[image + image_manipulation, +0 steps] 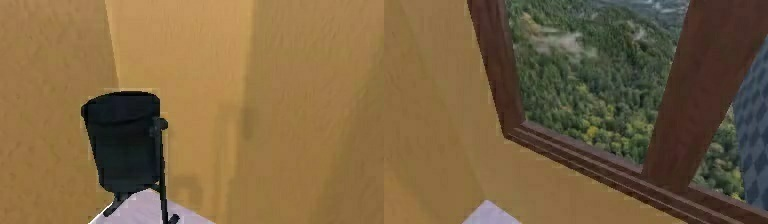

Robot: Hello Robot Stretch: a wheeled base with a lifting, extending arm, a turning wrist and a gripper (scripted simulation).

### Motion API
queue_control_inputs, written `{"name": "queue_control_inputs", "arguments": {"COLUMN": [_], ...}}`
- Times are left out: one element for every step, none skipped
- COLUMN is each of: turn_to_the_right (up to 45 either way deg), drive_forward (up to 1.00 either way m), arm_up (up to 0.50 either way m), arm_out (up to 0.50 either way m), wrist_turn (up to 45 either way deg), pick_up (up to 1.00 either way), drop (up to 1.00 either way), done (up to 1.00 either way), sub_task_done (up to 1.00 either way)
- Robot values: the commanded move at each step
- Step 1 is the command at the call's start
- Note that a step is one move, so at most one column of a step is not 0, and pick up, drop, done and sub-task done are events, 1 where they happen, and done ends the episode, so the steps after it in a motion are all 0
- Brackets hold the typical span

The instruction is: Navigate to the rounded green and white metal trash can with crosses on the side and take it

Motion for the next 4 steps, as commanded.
{"name": "queue_control_inputs", "arguments": {"turn_to_the_right": [-45.0, -45.0, -45.0, -15.0], "drive_forward": [0.0, 0.0, 0.0, 0.0], "arm_up": [0.0, 0.0, 0.0, 0.0], "arm_out": [0.0, 0.0, 0.0, 0.0], "wrist_turn": [0.0, 0.0, 0.0, 0.0], "pick_up": [0.0, 0.0, 0.0, 0.0], "drop": [0.0, 0.0, 0.0, 0.0], "done": [0.0, 0.0, 0.0, 0.0], "sub_task_done": [0.0, 0.0, 0.0, 0.0]}}
